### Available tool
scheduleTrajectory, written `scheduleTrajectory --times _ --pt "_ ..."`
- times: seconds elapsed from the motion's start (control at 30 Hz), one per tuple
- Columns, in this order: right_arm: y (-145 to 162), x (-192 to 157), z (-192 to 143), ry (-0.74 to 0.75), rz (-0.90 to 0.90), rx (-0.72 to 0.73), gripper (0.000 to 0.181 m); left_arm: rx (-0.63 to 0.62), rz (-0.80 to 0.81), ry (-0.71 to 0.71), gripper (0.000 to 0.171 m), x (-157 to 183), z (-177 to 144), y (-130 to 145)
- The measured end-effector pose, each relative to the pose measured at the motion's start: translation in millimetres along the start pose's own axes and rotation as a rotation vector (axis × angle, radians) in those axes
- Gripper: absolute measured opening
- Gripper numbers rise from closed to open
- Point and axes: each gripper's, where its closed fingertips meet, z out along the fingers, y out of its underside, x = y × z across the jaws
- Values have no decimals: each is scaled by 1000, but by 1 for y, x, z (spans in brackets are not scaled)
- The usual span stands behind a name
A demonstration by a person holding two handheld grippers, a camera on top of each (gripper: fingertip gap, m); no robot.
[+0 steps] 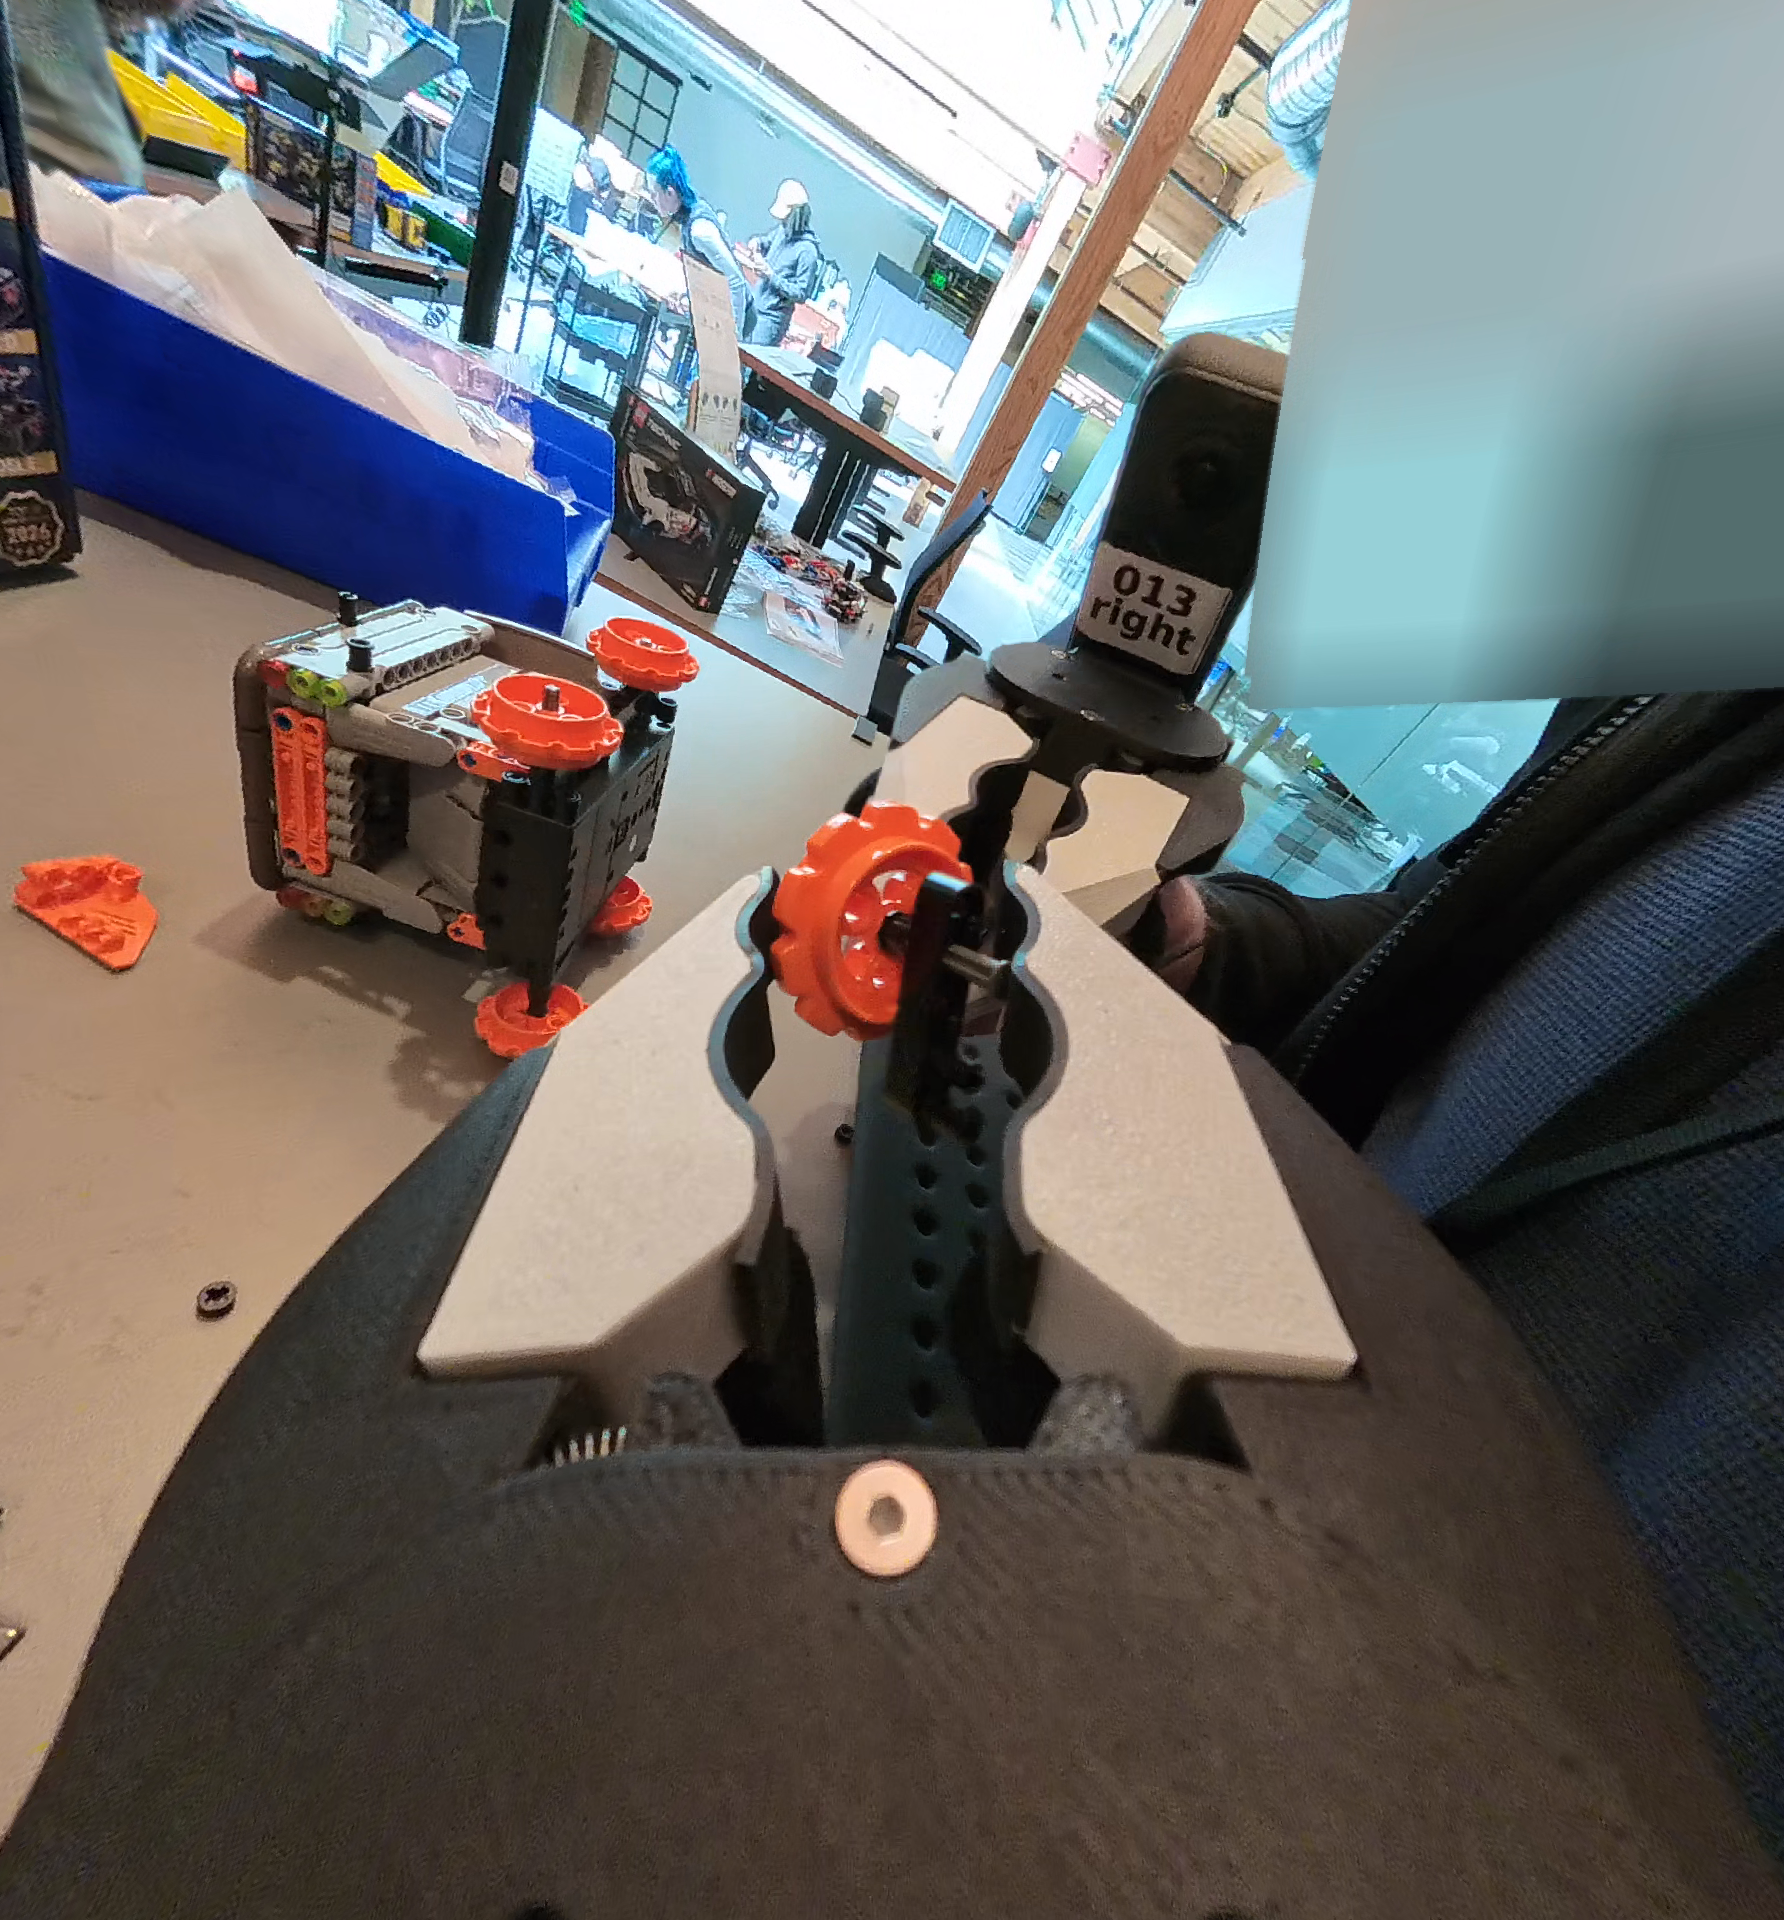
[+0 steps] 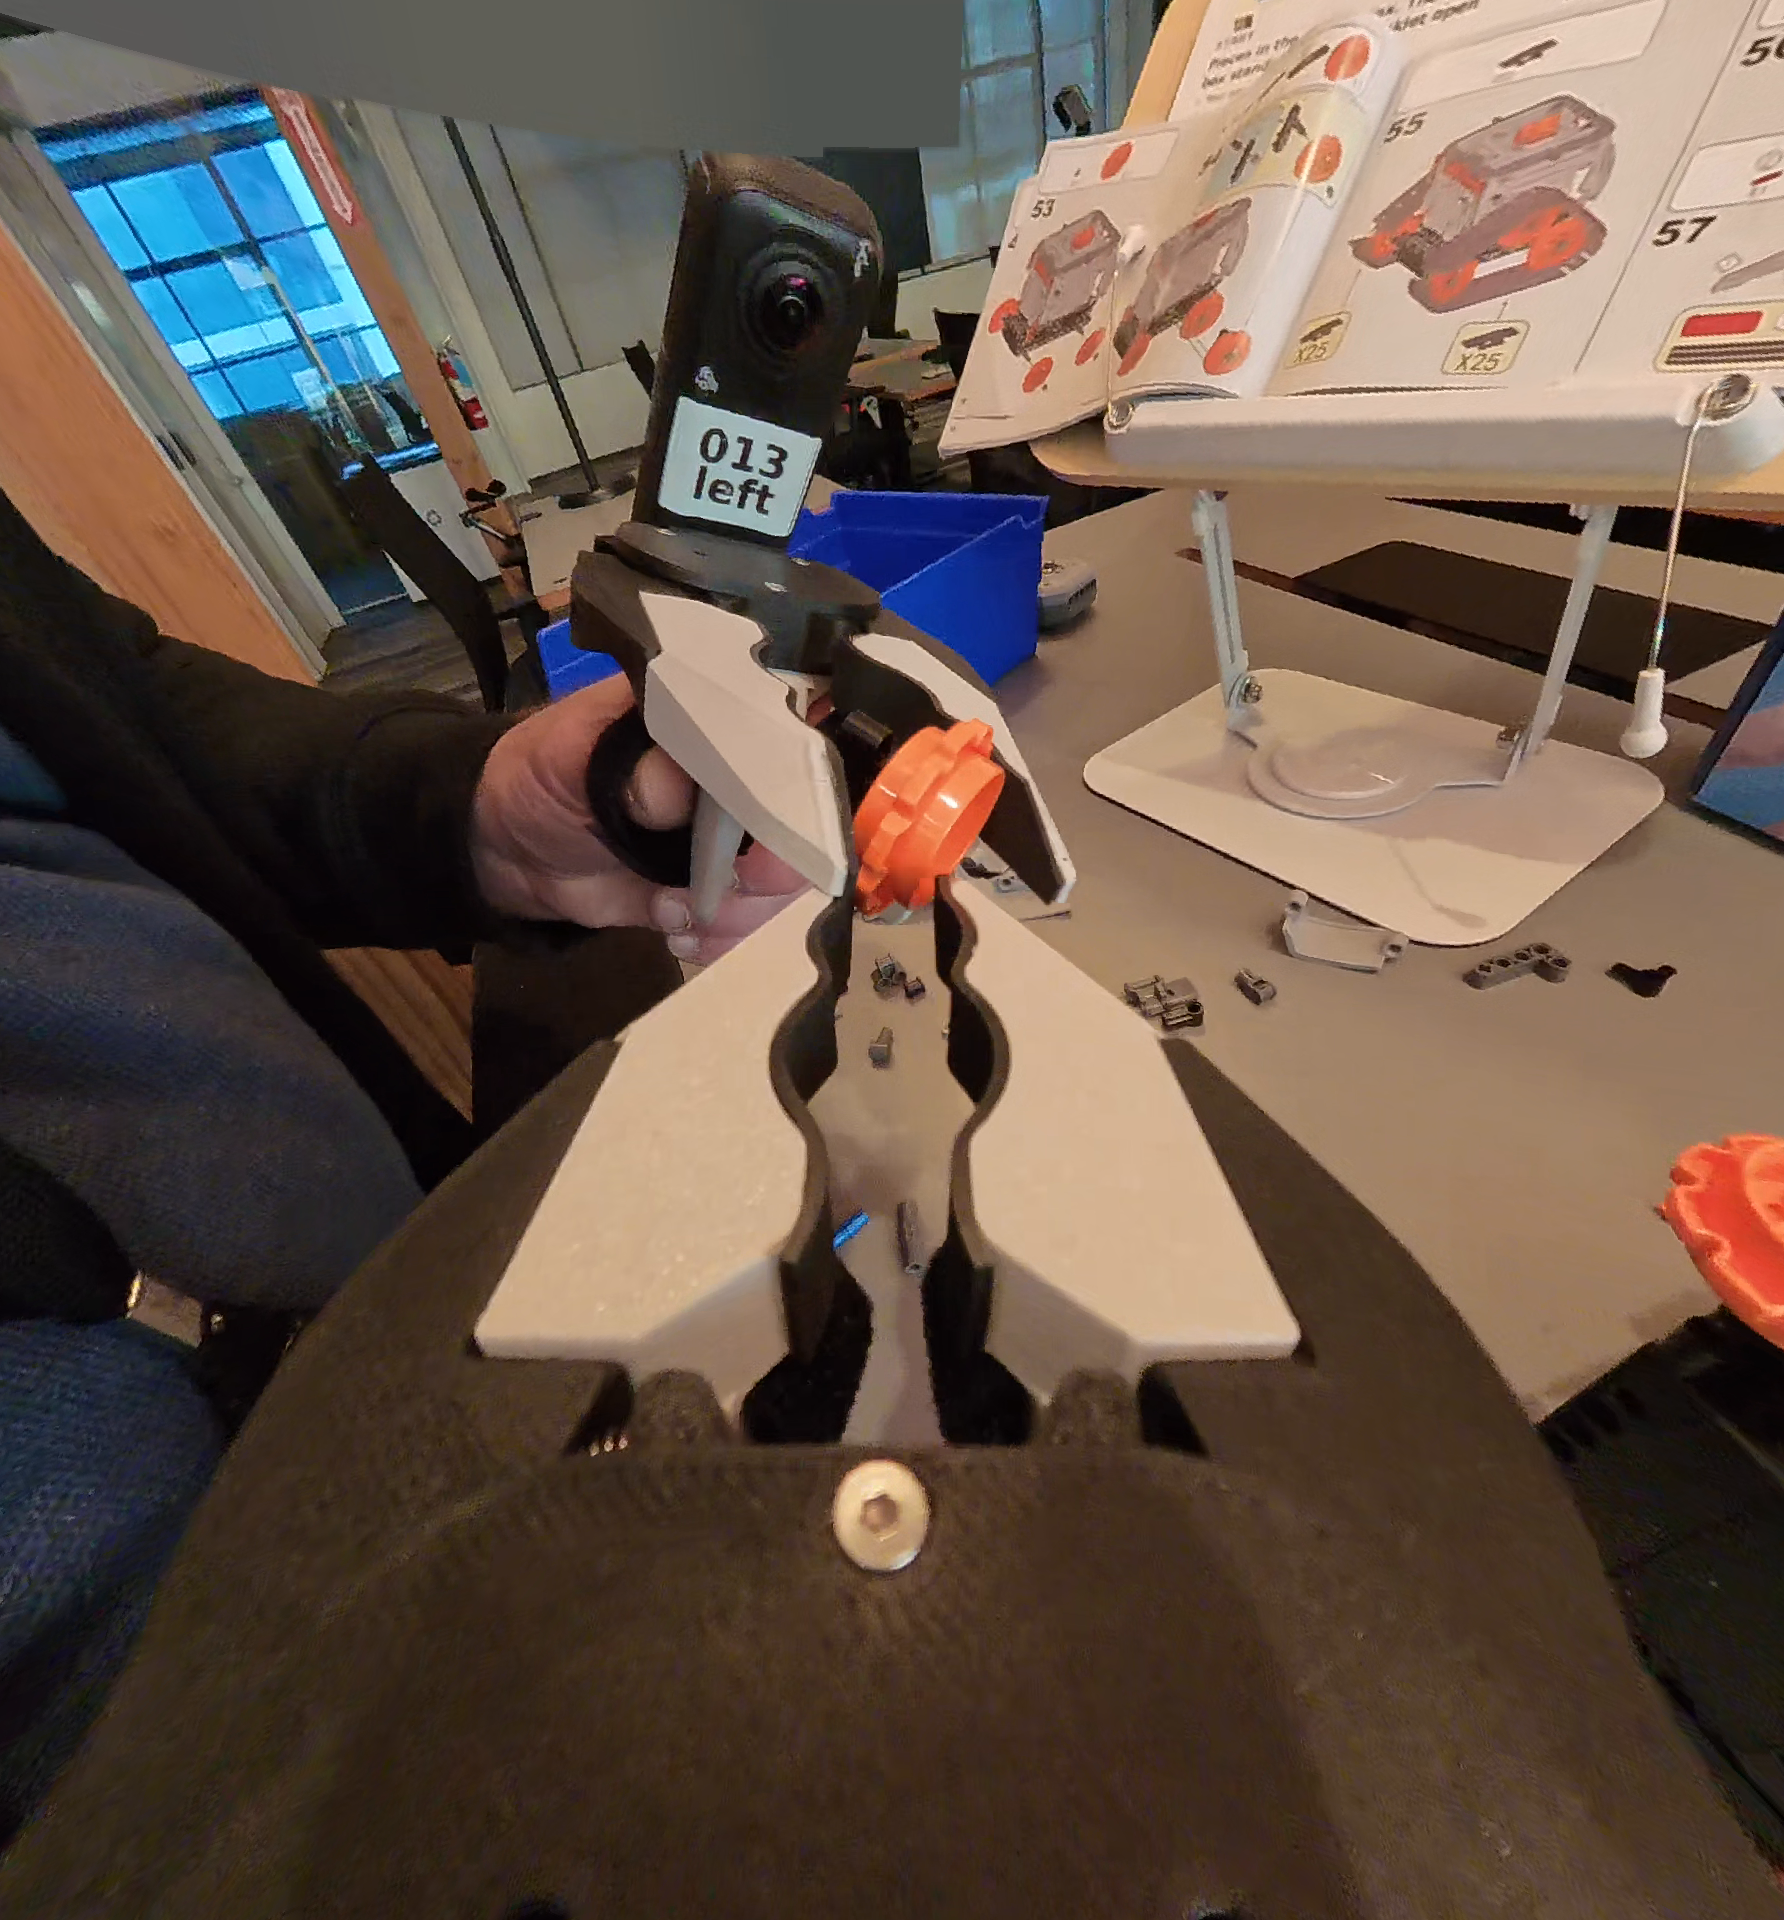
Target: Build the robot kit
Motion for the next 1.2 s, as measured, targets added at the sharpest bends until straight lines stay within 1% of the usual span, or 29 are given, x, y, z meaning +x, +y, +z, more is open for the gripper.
scheduleTrajectory --times 0.03,0.07,0.1,0.13,0.17,0.2,0.23,0.3,0.37,0.4,0.43,0.47,0.5,0.53,0.57,0.63,0.67,0.73,0.8,0.9,1.0,1.07,1.2 --pt "0 0 1 4 -1 0 13 2 -8 0 39 -1 -1 0" --pt "0 0 3 12 -1 3 23 2 -14 -21 39 -6 -2 1" --pt "1 0 4 22 1 3 29 3 -25 -42 39 -10 -2 3" --pt "3 2 4 44 -12 -4 32 19 -53 -44 39 -12 -3 2" --pt "6 5 5 79 -32 -25 44 58 -84 -53 39 -14 -4 -1" --pt "10 6 7 105 -40 -42 51 92 -111 -60 39 -16 -5 -3" --pt "11 6 9 117 -34 -45 52 104 -132 -62 39 -16 -3 -3" --pt "11 8 14 175 -26 -39 46 152 -165 -88 39 -20 -1 -4" --pt "9 11 16 223 -7 -12 35 176 -172 -93 40 -18 2 -5" --pt "8 13 17 236 14 2 34 203 -170 -108 40 -19 2 -8" --pt "9 15 18 252 31 7 39 209 -169 -104 40 -18 3 -9" --pt "10 17 18 258 42 10 39 203 -178 -94 40 -16 5 -8" --pt "9 15 19 241 50 20 31 201 -195 -69 40 -13 8 -7" --pt "6 14 18 231 54 44 31 202 -216 -39 40 -10 10 -7" --pt "4 14 17 233 51 58 28 212 -211 -31 39 -8 10 -9" --pt "4 14 14 231 49 62 24 190 -189 -33 40 -6 11 -8" --pt "3 14 12 224 55 71 15 189 -190 -26 42 -5 11 -8" --pt "2 17 8 209 72 85 14 162 -190 -24 44 -5 12 -5" --pt "1 17 7 181 95 97 14 160 -191 -15 43 -5 12 -6" --pt "0 14 5 151 86 107 13 140 -179 -5 48 -2 13 -5" --pt "-1 17 2 141 93 104 13 127 -151 -19 48 -3 9 -5" --pt "-1 16 1 110 104 99 13 100 -118 -44 59 -5 5 -3" --pt "0 16 -4 67 101 72 13 44 28 -75 59 -4 -7 -7"
